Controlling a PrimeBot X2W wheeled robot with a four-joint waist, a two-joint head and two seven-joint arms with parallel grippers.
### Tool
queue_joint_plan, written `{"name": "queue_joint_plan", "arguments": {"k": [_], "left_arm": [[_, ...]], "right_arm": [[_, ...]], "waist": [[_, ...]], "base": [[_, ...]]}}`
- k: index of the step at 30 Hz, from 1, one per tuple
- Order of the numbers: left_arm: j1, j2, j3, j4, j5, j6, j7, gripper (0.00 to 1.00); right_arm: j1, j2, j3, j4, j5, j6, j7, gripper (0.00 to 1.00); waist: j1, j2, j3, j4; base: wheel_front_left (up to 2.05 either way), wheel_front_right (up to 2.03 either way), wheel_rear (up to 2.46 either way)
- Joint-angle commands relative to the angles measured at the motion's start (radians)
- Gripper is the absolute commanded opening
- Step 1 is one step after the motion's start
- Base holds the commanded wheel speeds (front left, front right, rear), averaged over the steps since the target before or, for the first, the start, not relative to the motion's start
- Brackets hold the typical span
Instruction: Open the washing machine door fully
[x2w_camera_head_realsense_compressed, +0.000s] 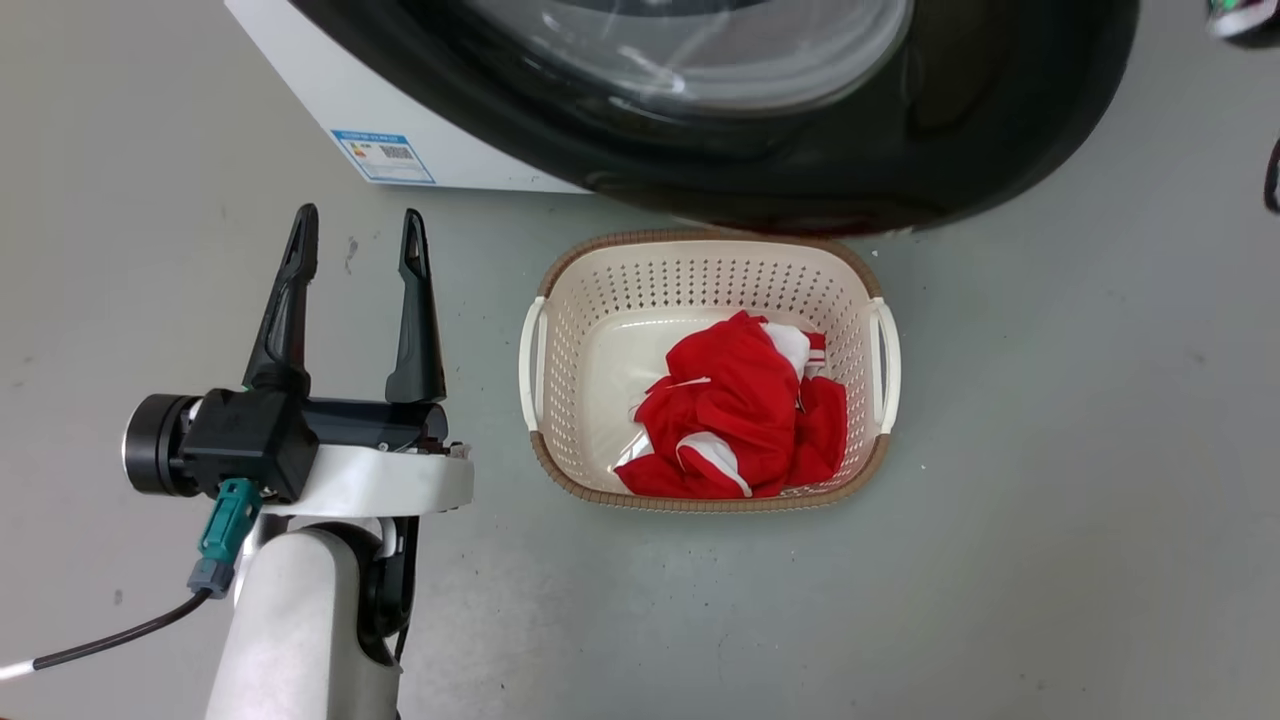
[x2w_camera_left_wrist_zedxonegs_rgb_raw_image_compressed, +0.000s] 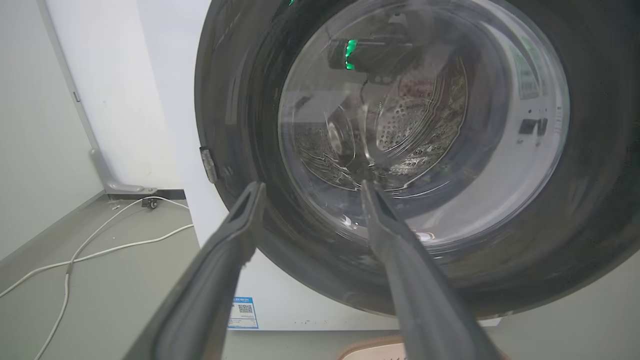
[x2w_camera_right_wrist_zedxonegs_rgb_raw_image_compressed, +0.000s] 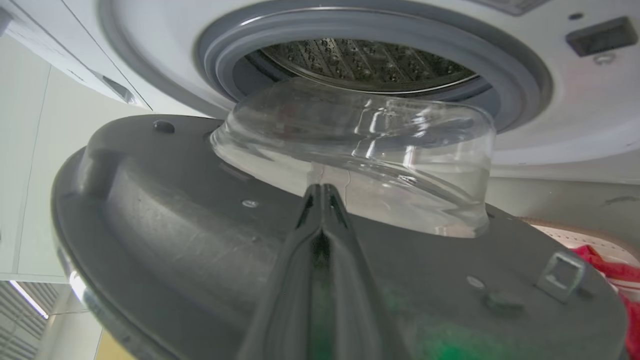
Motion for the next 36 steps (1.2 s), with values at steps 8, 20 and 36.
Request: {"name": "queue_joint_plan", "arguments": {"k": [8, 20, 36], "left_arm": [[0.044, -0.001, -0.002, 0.021, 0.002, -0.005, -0.003, 1.0], [0.127, -0.001, -0.038, 0.059, -0.018, -0.003, -0.003, 1.0], [0.17, -0.001, -0.057, 0.057, -0.029, -0.002, -0.003, 1.0]], "right_arm": [[0.178, 0.068, 0.01, -0.122, 0.05, 0.002, 0.183, 0.0], [0.509, 0.156, 0.064, -0.35, 0.103, 0.002, 0.321, 0.0], [0.72, 0.162, 0.286, -0.503, 0.287, 0.002, 0.09, 0.0]], "waist": [[0.0, 0.0, -0.09, -0.022], [0.0, 0.0, -0.234, -0.037], [0.0, 0.0, -0.297, 0.006]], "base": [[0.0, 0.0, 0.0], [0.0, 0.0, 0.0], [0.0, 0.0, 0.0]]}}
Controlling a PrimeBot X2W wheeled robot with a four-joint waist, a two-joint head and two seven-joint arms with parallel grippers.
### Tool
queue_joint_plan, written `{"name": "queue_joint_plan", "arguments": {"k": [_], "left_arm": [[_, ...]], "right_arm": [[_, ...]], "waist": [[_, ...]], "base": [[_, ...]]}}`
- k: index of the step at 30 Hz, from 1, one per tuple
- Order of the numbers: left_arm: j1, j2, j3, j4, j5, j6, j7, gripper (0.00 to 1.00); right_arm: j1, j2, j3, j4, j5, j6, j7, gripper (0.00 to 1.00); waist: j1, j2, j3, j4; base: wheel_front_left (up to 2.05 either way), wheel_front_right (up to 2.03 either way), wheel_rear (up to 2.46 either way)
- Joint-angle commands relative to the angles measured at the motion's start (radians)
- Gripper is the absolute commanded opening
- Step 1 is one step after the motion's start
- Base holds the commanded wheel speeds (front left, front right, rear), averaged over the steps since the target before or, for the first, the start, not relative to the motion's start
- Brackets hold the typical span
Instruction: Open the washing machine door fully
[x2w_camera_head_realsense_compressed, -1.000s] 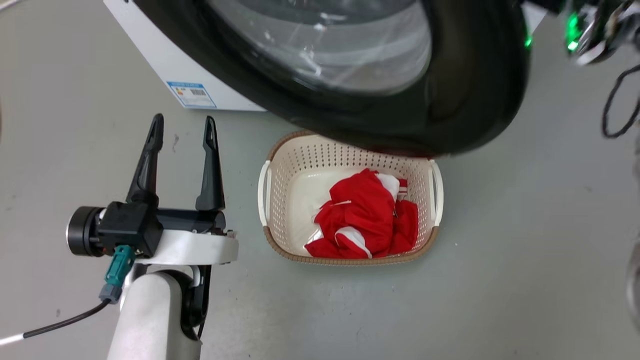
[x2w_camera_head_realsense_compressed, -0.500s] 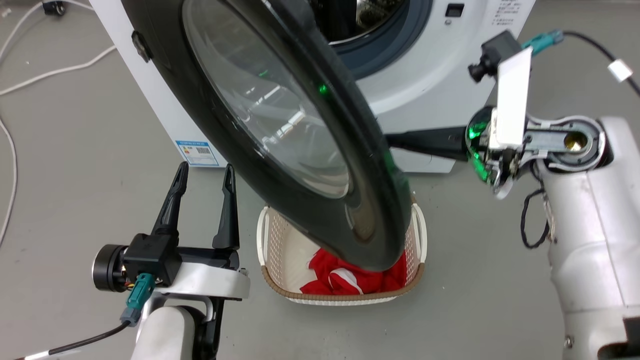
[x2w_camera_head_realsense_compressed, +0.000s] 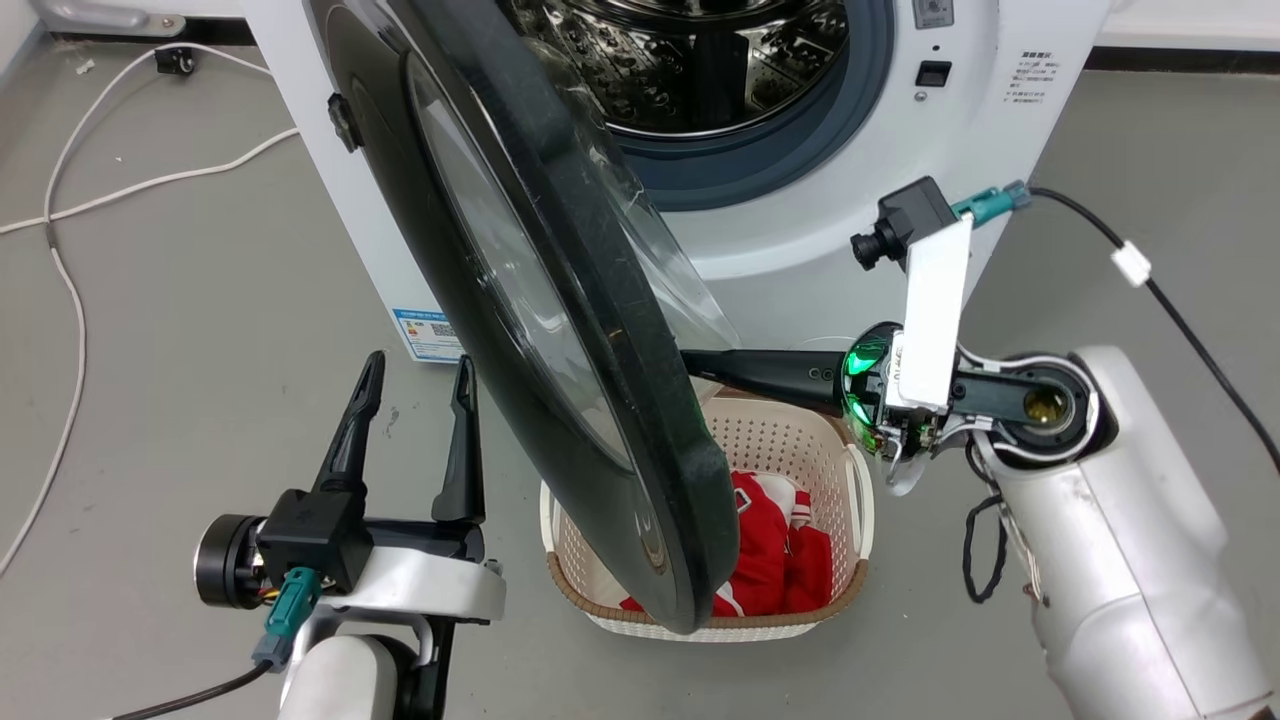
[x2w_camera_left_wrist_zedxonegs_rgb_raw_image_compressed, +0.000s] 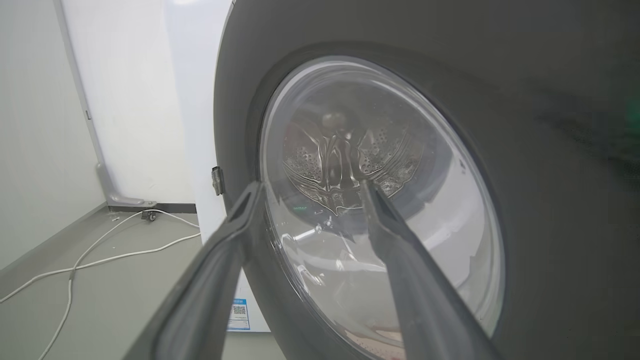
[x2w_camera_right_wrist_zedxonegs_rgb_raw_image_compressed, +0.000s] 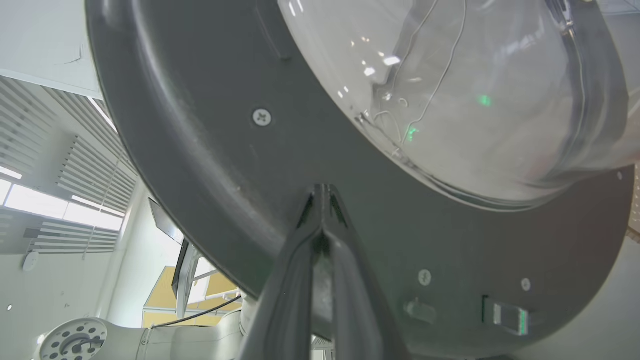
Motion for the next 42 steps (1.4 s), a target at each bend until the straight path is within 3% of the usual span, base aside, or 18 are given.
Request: {"name": "queue_joint_plan", "arguments": {"k": [1, 7, 8, 9, 10, 11, 16, 17, 18, 24, 32, 38, 42], "left_arm": [[0.01, 0.0, 0.001, -0.003, 0.006, 0.001, -0.003, 1.0], [0.026, -0.001, 0.008, 0.0, 0.013, 0.003, -0.003, 1.0], [0.029, -0.001, 0.009, 0.001, 0.014, 0.003, -0.003, 1.0], [0.034, -0.001, 0.01, 0.001, 0.016, 0.004, -0.003, 1.0], [0.037, -0.001, 0.011, 0.002, 0.017, 0.004, -0.003, 1.0], [0.039, 0.0, 0.012, 0.006, 0.019, 0.001, -0.003, 1.0], [0.046, -0.001, 0.018, 0.016, 0.016, -0.003, -0.003, 1.0], [0.048, -0.001, 0.025, 0.017, 0.013, 0.001, -0.003, 1.0], [0.051, -0.001, 0.028, 0.018, 0.016, -0.001, -0.003, 1.0], [0.07, 0.001, 0.057, 0.016, 0.028, -0.009, -0.003, 1.0], [0.086, 0.004, 0.091, 0.009, 0.039, -0.011, -0.003, 1.0], [0.085, 0.004, 0.105, 0.002, 0.045, -0.016, -0.003, 1.0], [0.085, 0.004, 0.112, -0.002, 0.052, -0.019, -0.003, 1.0]], "right_arm": [[0.033, 0.004, 0.001, -0.013, 0.01, 0.002, -0.043, 0.0], [0.095, 0.001, -0.081, -0.077, -0.021, 0.002, -0.273, 0.0], [0.114, 0.0, -0.104, -0.093, -0.029, 0.002, -0.318, 0.07], [0.135, 0.0, -0.13, -0.115, -0.029, 0.002, -0.359, 0.4], [0.156, -0.001, -0.152, -0.14, -0.036, 0.002, -0.397, 0.86], [0.183, -0.003, -0.175, -0.162, -0.04, 0.002, -0.433, 1.0], [0.364, -0.012, -0.3, -0.276, -0.079, 0.002, -0.626, 1.0], [0.48, -0.013, -0.361, -0.326, -0.136, 0.002, -0.745, 1.0], [0.514, -0.01, -0.381, -0.339, -0.145, 0.002, -0.783, 1.0], [0.681, -0.002, -0.416, -0.409, -0.305, 0.002, -0.985, 1.0], [0.771, -0.001, -0.417, -0.504, -0.774, 0.002, -1.21, 1.0], [0.781, 0.003, -0.436, -0.623, -1.154, 0.001, -1.255, 1.0], [0.793, 0.004, -0.393, -0.699, -1.369, 0.001, -1.258, 1.0]], "waist": [[0.0002, 0.0, -0.004, -0.001], [0.0002, 0.0, -0.014, -0.015], [0.0002, 0.0, -0.016, -0.018], [0.0002, 0.0, -0.017, -0.021], [0.0002, 0.0, -0.019, -0.024], [0.0002, 0.0, -0.022, -0.027], [0.0002, 0.0, -0.041, -0.027], [0.0002, 0.0, -0.048, -0.027], [0.0002, 0.0, -0.052, -0.028], [0.0002, 0.0, -0.075, -0.044], [0.0002, 0.0, -0.09, -0.061], [0.0002, 0.0, -0.091, -0.067], [0.0002, 0.0, -0.091, -0.069]], "base": [[0.0, 0.0, 0.0], [0.0, 0.0, 0.0], [0.0, 0.0, 0.0], [0.0, 0.0, 0.0], [0.0, 0.0, 0.0], [0.0, 0.0, 0.0], [0.0, 0.0, 0.0], [0.0, 0.0, 0.0], [0.0, 0.0, 0.0], [0.0, 0.0, 0.0], [0.0, 0.0, 0.0], [0.0, 0.0, 0.0], [0.0, 0.0, 0.0]]}}
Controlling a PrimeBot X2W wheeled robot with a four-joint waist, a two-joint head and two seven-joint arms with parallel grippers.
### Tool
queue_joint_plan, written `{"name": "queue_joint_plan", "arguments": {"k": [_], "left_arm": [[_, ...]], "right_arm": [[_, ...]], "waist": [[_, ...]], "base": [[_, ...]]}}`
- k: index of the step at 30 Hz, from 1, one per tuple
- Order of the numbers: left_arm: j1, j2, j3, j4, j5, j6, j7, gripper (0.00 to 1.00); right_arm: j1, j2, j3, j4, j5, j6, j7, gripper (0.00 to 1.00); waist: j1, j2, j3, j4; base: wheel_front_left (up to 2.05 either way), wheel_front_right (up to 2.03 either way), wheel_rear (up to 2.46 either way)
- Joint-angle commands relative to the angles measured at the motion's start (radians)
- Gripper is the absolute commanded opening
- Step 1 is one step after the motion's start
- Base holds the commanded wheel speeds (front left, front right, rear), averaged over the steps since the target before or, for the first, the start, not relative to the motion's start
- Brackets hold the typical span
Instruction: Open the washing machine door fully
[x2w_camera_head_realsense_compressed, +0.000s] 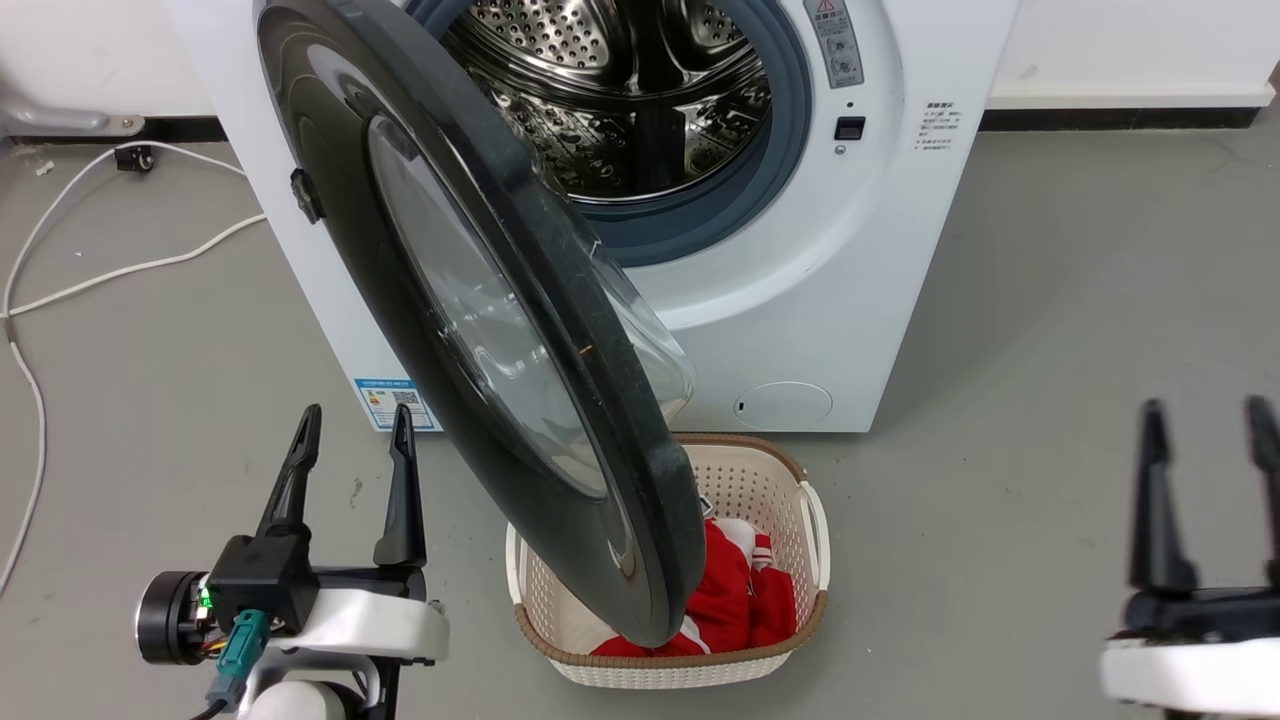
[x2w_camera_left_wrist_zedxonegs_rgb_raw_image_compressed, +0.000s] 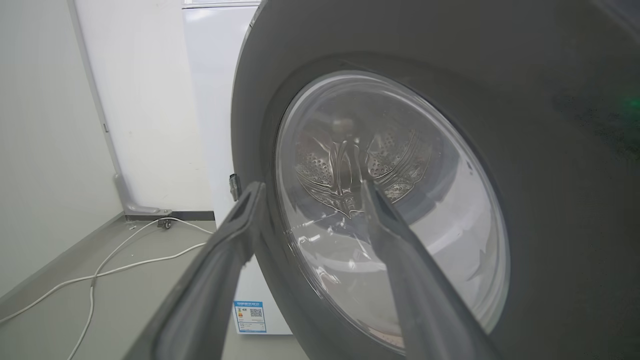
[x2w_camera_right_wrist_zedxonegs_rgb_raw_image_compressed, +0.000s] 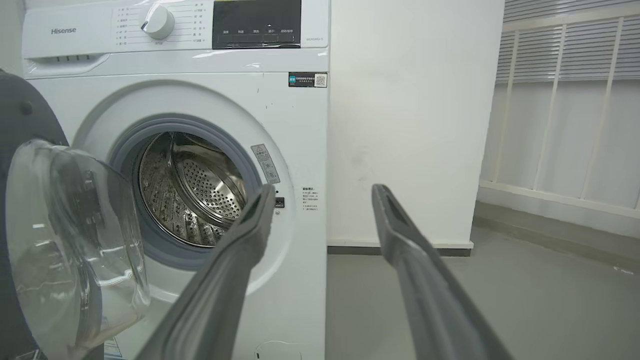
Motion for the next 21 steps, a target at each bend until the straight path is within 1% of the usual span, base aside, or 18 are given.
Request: {"name": "queue_joint_plan", "arguments": {"k": [1, 4, 6, 10, 15, 21], "left_arm": [[0.008, 0.002, 0.002, -0.004, 0.005, -0.001, -0.003, 1.0], [0.009, 0.002, 0.0, -0.007, 0.01, -0.004, -0.003, 1.0], [0.01, 0.002, -0.003, -0.008, 0.012, -0.006, -0.003, 1.0], [0.012, 0.001, -0.011, -0.008, 0.006, -0.007, -0.003, 1.0], [0.014, 0.0, -0.016, -0.006, 0.003, -0.006, -0.003, 1.0], [0.012, 0.0, -0.018, -0.005, 0.005, -0.005, -0.003, 1.0]], "right_arm": [[0.014, 0.005, 0.019, -0.012, -0.027, 0.0, -0.001, 1.0], [0.028, 0.004, 0.07, -0.018, -0.091, 0.0, 0.008, 1.0], [0.031, 0.005, 0.094, -0.005, -0.103, 0.0, 0.014, 1.0], [0.041, 0.005, 0.111, 0.034, -0.072, 0.0, 0.025, 1.0], [0.027, 0.005, 0.106, 0.085, -0.061, 0.0, 0.021, 1.0], [0.009, 0.005, 0.102, 0.106, -0.049, 0.0, 0.018, 1.0]], "waist": [[0.0, -0.0001, 0.0, 0.0], [0.0, -0.0001, 0.002, 0.001], [0.0, -0.0001, 0.003, 0.002], [0.0, -0.0001, 0.005, 0.006], [0.0, -0.0001, 0.009, 0.008], [0.0, -0.0001, 0.011, 0.012]], "base": [[0.0, 0.0, 0.0], [0.0, 0.0, 0.0], [0.0, 0.0, 0.0], [0.0, 0.0, 0.0], [0.0, 0.0, 0.0], [0.0, 0.0, 0.0]]}}
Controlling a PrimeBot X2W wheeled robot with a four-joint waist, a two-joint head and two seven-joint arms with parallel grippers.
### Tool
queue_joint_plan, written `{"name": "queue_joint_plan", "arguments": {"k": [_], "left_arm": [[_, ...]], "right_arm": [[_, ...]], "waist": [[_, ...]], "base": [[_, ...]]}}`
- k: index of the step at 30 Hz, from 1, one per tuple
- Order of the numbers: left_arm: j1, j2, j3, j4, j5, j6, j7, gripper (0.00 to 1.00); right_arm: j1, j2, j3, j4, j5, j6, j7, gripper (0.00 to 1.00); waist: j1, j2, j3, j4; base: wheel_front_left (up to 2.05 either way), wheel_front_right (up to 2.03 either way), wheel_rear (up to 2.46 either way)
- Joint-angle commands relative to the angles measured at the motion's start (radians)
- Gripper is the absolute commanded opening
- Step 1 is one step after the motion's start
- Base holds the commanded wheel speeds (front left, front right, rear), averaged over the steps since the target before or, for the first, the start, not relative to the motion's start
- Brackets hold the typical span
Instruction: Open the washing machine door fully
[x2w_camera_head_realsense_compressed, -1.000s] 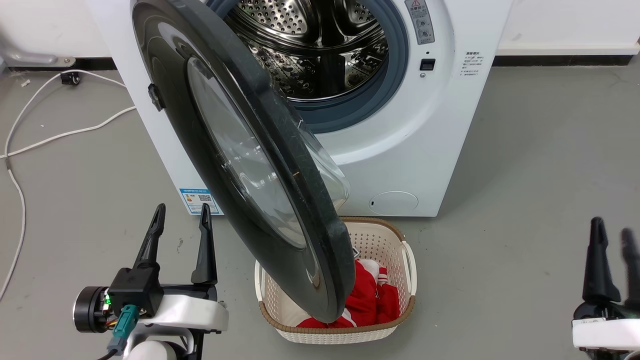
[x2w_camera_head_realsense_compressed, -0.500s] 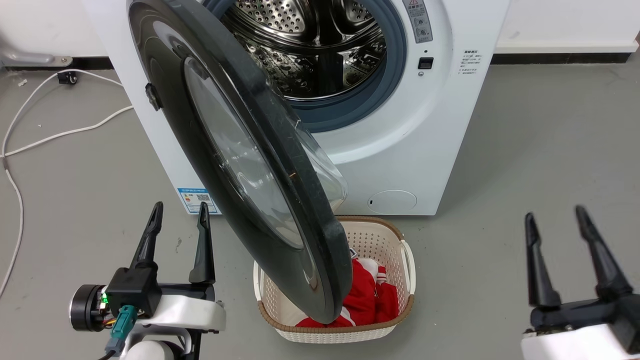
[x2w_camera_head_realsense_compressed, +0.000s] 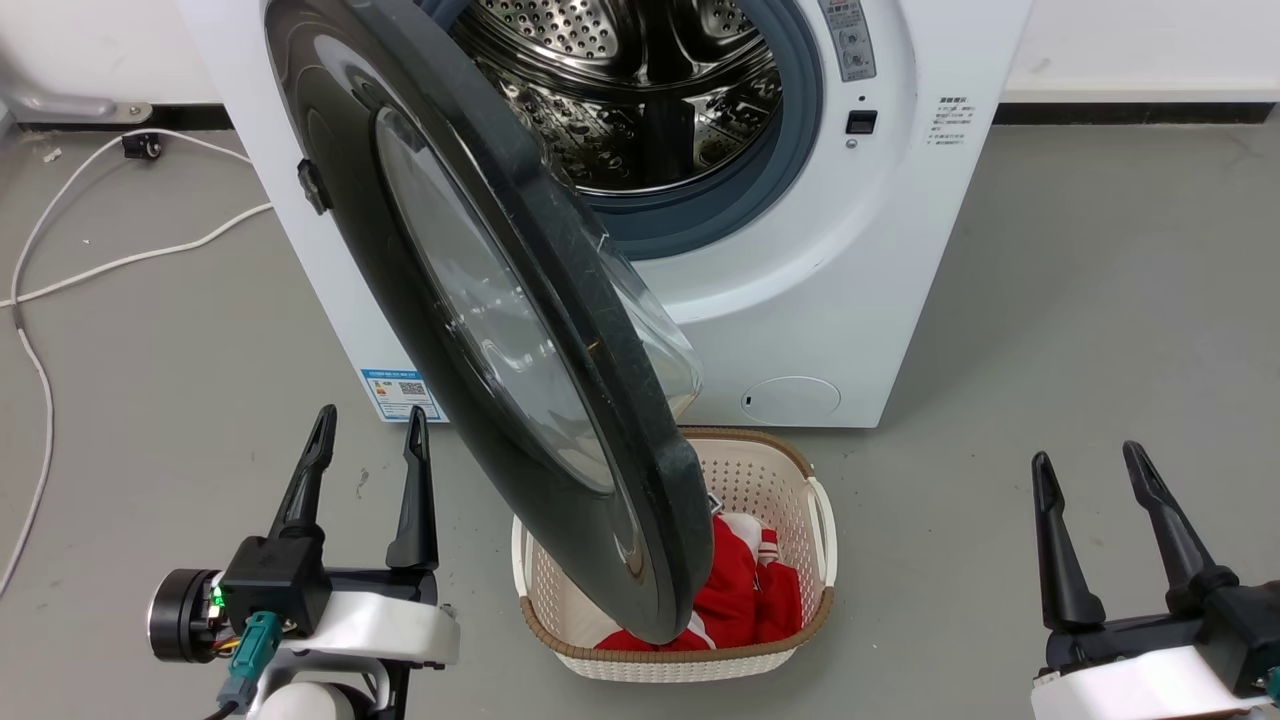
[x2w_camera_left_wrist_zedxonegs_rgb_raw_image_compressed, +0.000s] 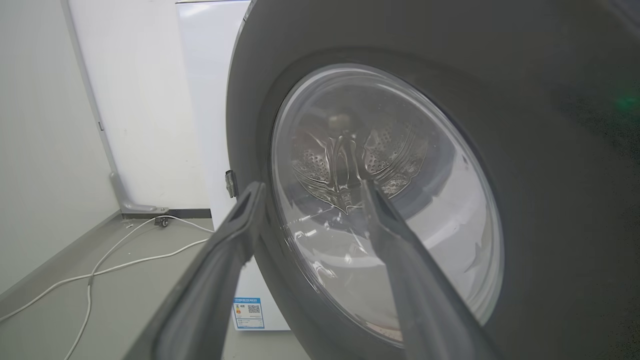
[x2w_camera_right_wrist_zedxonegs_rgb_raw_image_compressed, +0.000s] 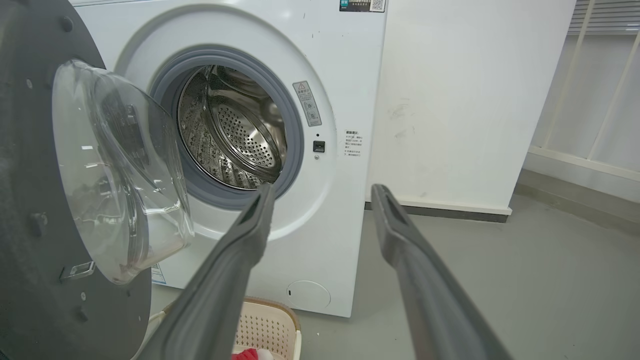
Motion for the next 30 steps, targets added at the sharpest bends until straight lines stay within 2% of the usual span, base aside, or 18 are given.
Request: {"name": "queue_joint_plan", "arguments": {"k": [1, 5, 6, 7, 14, 21, 30], "left_arm": [[0.009, 0.0, -0.001, -0.001, 0.001, -0.001, -0.003, 1.0], [0.008, 0.0, -0.002, -0.004, 0.003, -0.002, -0.003, 1.0], [0.008, 0.0, -0.005, -0.003, 0.002, -0.008, -0.003, 0.71], [0.009, 0.0, -0.007, -0.002, 0.0, -0.01, -0.003, 0.0], [0.006, 0.0, -0.001, -0.021, -0.007, -0.008, -0.003, 0.0], [-0.025, -0.001, 0.002, -0.143, -0.014, -0.003, -0.003, 0.0], [-0.092, -0.001, -0.024, -0.448, -0.025, 0.001, -0.002, 0.0]], "right_arm": [[-0.013, 0.003, -0.001, 0.005, 0.004, -0.001, -0.001, 1.0], [-0.018, 0.003, 0.0, 0.007, 0.008, -0.001, -0.001, 1.0], [-0.018, 0.003, -0.001, 0.008, 0.009, -0.001, -0.001, 1.0], [-0.018, 0.003, -0.002, 0.01, 0.012, -0.001, 0.002, 1.0], [-0.015, 0.003, -0.005, 0.014, 0.021, -0.001, 0.002, 1.0], [-0.013, 0.003, -0.014, 0.018, 0.034, -0.001, 0.0, 1.0], [-0.021, 0.003, -0.021, 0.023, 0.046, -0.001, -0.01, 1.0]], "waist": [[0.0, 0.0, 0.001, 0.0], [0.0, 0.0, 0.005, 0.0], [0.0, 0.0, 0.005, 0.0], [0.0, 0.0, 0.005, -0.001], [0.0, 0.0, 0.004, 0.001], [0.0, 0.0, 0.006, 0.006], [0.0, 0.0, 0.01, 0.011]], "base": [[0.0, 0.0, 0.0], [0.0, 0.0, 0.0], [0.0, 0.0, 0.0], [0.0, 0.0, 0.0], [0.0, 0.0, 0.0], [0.0, 0.0, 0.0], [0.0, 0.0, 0.0]]}}
